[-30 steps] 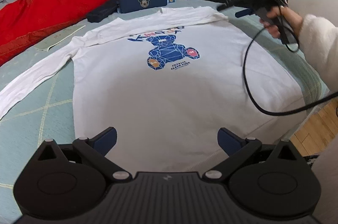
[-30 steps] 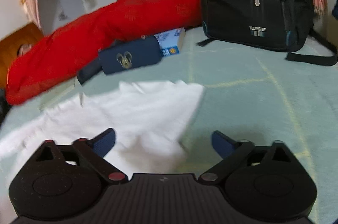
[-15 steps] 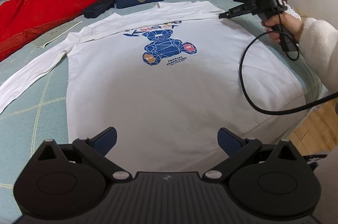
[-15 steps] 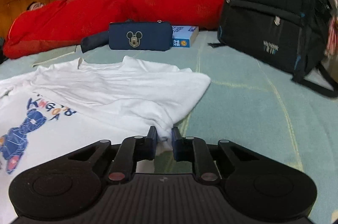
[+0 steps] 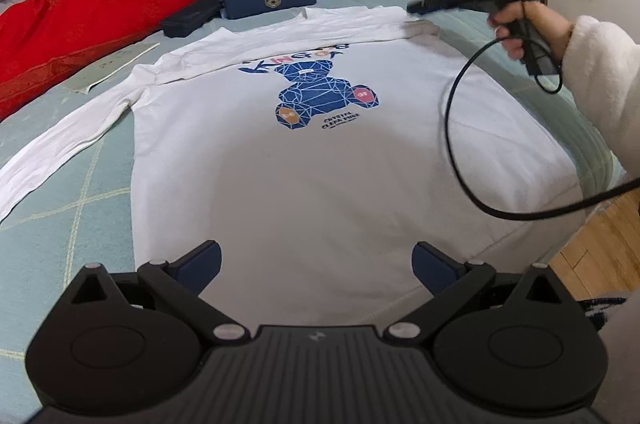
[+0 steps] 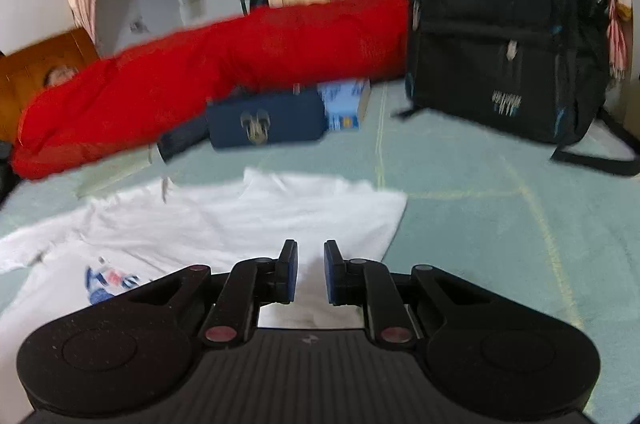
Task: Fold clothes
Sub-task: 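Open the right tool to lay the sleeve on the shirt and lift away, then move the open left tool toward the other outstretched sleeve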
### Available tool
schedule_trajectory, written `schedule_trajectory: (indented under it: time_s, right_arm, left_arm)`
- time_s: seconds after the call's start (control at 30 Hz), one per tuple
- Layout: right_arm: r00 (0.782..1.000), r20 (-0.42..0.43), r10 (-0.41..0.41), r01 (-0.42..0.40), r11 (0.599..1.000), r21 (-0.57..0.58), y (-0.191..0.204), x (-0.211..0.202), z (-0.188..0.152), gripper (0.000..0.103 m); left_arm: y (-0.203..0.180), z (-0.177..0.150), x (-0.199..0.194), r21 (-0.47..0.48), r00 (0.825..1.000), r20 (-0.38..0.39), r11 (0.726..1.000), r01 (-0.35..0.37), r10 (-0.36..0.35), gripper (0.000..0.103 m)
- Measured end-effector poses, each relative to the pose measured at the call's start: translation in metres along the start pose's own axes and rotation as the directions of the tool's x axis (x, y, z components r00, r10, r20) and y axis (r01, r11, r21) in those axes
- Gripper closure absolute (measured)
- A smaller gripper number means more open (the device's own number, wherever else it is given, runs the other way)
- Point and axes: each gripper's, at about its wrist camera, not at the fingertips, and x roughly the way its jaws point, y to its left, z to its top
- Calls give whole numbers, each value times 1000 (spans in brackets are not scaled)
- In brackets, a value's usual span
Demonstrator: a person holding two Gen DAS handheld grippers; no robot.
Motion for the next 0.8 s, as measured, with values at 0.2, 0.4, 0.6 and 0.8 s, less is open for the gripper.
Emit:
schedule_trajectory:
  time_s: [0.2, 0.4, 0.6, 0.8]
  right_arm:
    - [995, -55, -84, 83, 996, -19, 9, 8, -12, 79]
    - [997, -23, -75, 74, 996, -57, 30, 8, 6, 46]
    - [986, -122, -117, 122, 992, 35, 30, 30, 1, 28]
    - [998, -65, -6, 13, 994, 108, 52, -19, 11, 14]
  left_arm:
    - [9, 0, 2, -20, 1000, -11, 1000, -20, 20, 2]
    - [16, 4, 3, -44, 1000, 13, 999, -23, 24, 2]
    - [24, 6, -1, -53, 999, 22, 998, -44, 45, 2]
    - [35, 22, 8, -69, 998, 59, 997, -19, 23, 2]
